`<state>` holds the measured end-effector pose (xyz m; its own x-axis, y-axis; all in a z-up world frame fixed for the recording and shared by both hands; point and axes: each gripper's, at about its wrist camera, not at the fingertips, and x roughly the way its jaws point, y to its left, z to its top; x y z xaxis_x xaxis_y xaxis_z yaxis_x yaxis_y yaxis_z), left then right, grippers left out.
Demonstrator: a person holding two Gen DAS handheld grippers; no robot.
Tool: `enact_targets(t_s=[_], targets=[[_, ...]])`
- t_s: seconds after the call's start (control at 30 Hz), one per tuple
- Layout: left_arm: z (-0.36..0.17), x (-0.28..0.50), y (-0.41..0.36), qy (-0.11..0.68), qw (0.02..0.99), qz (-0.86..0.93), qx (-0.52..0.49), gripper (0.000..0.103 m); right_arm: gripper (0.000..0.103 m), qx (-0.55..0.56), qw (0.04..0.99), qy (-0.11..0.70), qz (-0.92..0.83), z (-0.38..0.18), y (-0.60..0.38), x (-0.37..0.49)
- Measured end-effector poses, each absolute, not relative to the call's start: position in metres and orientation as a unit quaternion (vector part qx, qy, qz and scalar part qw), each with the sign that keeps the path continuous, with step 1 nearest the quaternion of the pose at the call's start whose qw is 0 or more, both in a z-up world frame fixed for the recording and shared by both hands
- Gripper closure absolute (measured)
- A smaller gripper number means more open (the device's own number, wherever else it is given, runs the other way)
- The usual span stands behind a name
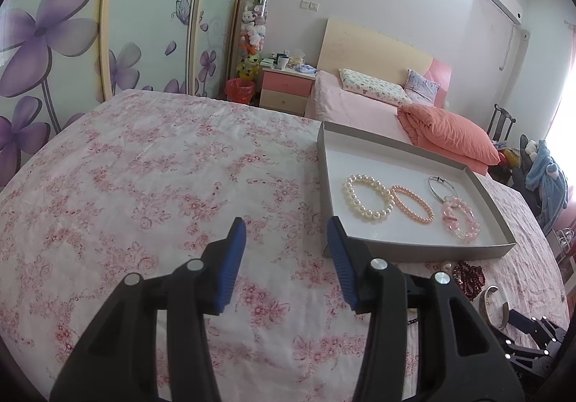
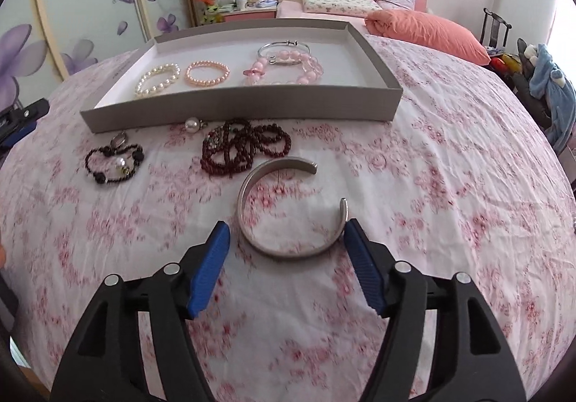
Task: Organize jewelry
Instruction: 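Close the right tool around the silver cuff while the left tool grasps the black beaded bracelet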
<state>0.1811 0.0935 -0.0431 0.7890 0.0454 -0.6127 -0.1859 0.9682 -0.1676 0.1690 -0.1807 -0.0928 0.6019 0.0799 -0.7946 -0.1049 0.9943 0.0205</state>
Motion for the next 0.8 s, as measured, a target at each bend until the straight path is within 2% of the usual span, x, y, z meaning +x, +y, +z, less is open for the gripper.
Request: enact_targets(t_s=[0.1,0.17,0.4,0.8], targets=[[-0.043,0.182,0.092,0.321,0.939,0.06,-0.108,0.056,0.032,-0.013,0.897,0.439,0.047,-0.093,-0.181,0.175],[-0.044,0.183,0.091,0.323,0.939,0.058,-0.108,0.056,0.039,-0.011,0.898,0.436,0.05,-0.092,-0.181,0.177],[-0.046,0.182,0.076,0.342,0.934,0.023,-0.097,0.056,0.04,-0.012,0.898,0.436,0.062,-0.092,-0.197,0.18],[-0.08,0.19,0.02,0.425,0.902,-0.057,-0.058,0.062,0.039,-0.01,0.898,0.436,0.063,-0.091,-0.197,0.182]])
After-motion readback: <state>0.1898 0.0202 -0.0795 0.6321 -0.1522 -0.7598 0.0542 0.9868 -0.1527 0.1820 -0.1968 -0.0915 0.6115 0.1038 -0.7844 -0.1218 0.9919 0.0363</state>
